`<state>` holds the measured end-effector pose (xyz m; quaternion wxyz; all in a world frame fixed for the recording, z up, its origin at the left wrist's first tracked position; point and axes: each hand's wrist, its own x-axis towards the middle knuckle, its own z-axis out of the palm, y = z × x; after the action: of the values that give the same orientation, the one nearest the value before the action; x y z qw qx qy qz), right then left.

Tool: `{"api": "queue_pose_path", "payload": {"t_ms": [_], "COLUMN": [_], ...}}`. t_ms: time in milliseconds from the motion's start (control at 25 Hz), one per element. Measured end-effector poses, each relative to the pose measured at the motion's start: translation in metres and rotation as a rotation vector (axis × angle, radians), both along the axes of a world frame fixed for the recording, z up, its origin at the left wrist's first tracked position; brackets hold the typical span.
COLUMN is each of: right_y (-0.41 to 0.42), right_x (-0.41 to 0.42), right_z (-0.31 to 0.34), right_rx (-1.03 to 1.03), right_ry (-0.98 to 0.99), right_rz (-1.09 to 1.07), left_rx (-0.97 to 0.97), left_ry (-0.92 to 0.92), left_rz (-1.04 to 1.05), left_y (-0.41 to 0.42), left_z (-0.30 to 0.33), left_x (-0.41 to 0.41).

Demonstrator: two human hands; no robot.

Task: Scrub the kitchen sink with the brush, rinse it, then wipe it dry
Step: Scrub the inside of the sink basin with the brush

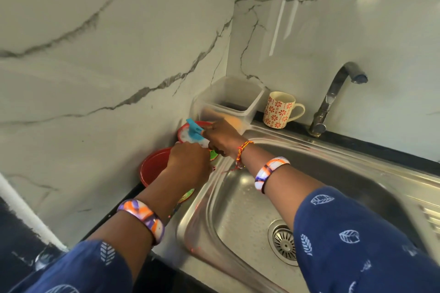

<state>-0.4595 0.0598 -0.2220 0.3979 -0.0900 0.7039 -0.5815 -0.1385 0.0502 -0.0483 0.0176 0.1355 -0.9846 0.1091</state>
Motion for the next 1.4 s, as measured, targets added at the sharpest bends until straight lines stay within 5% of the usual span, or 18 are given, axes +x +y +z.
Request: {"api": "queue_pose_path", "payload": {"t_ms": [80,160,360,520,680,800,920,1080,1280,1400], "right_y": [0.04,0.061,0.125,0.204,0.278,0.328,0.357,0.326,0.223,0.254], "right_x": [0.169,0.211,0.207,0.188,0.173,0.163,0.156,0.124,0.116,0.106], "right_z": [0.133,0.183,0.218,0.22,0.193,0.156,0.128,0.114,0.086,0.097], "right_rx": [0.03,-0.03,-0.278,-0.36,0.127,0.842,1.363,1.419,1.107,1.107], "right_ry": [0.187,0.342,-0.035,-0.091,0.41,1.027,1.334,1.447,1.601,1.678], "right_rz": [0.148,0.057,-0.103,-0.215,-0.296,0.155,0.686,0.951,0.895,0.862], "left_rx": [-0.006,0.036,0.26,0.332,0.352,0.211,0.17,0.142,-0.014,-0.004], "left_ry": [0.007,0.031,0.105,0.271,0.068,-0.073,-0.13,-0.144,-0.206,-0.195], "left_rz": [-0.011,0.007,0.047,-0.183,-0.295,-0.25,-0.128,-0.084,-0.075,-0.073], "left_y": [0.0,-0.004,-0.011,0.014,0.049,0.047,0.038,0.035,0.036,0.038], "left_z": [-0.002,-0.004,-0.004,0.008,-0.002,-0.028,-0.052,-0.07,-0.076,-0.067], "left_x": [0.001,0.003,0.002,-0.022,-0.058,-0.082,-0.091,-0.094,-0.098,-0.1]}}
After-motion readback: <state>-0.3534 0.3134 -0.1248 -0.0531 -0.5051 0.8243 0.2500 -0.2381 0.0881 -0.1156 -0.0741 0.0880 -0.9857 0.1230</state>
